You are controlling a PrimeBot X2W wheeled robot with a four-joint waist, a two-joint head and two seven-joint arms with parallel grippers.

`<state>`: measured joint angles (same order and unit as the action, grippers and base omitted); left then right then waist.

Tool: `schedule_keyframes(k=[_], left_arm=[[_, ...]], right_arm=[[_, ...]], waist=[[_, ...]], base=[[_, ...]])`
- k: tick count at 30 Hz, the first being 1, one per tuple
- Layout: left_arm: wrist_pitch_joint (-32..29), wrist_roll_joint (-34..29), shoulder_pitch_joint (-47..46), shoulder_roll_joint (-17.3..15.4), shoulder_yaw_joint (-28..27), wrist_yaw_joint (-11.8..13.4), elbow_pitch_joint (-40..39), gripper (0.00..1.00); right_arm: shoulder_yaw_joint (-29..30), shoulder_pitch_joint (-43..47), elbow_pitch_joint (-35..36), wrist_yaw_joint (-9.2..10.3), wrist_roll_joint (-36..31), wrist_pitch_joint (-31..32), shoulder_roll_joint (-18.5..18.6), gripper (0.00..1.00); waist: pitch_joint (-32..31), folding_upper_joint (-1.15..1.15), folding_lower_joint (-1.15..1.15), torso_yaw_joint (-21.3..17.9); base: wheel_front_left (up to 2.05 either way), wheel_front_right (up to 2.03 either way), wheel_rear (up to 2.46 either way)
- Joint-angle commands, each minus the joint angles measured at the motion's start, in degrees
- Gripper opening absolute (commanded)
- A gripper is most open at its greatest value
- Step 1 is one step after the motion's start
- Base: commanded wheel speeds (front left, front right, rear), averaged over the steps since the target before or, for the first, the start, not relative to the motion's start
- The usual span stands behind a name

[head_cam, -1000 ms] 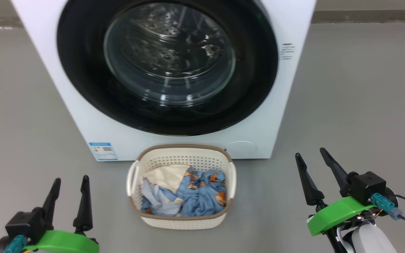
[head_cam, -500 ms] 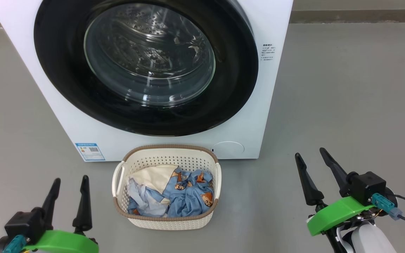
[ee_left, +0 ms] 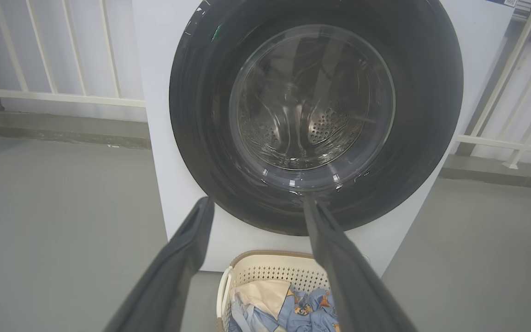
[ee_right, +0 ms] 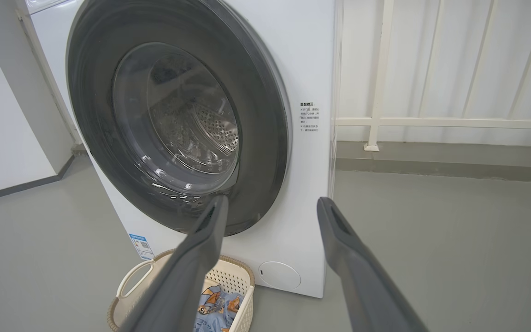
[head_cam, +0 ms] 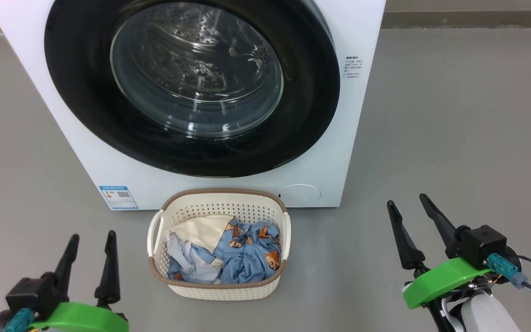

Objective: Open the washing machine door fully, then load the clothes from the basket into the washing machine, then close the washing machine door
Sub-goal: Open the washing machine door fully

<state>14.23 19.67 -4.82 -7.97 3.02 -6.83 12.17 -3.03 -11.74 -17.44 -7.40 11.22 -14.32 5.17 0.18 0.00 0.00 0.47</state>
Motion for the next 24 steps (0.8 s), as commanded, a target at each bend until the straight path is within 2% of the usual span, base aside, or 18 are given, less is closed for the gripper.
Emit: schedule_keyframes(k=[1, 15, 24], left_arm=[[0.77, 0.48, -2.68, -1.48, -1.93, 0.00, -1.05, 1.00], [0.77, 1.32, -3.31, -1.75, -1.47, -0.12, -1.47, 1.00], [0.77, 1.93, -4.48, -1.61, -0.84, -0.25, -1.40, 1.00]], right_arm=[[-1.13, -2.00, 1.43, -0.09, 0.52, -0.68, -0.14, 1.00], [-0.58, -3.38, 1.76, -0.09, 1.11, -0.68, -0.36, 1.00], [-0.23, -7.81, 1.16, -0.09, 4.13, -0.68, 2.29, 1.00]], waist=[[0.03, 0.00, 0.00, 0.05], [2.23, 0.00, 0.00, 0.95], [4.90, 0.00, 0.00, 2.00]], base=[[0.00, 0.00, 0.00], [0.00, 0.00, 0.00], [0.00, 0.00, 0.00]])
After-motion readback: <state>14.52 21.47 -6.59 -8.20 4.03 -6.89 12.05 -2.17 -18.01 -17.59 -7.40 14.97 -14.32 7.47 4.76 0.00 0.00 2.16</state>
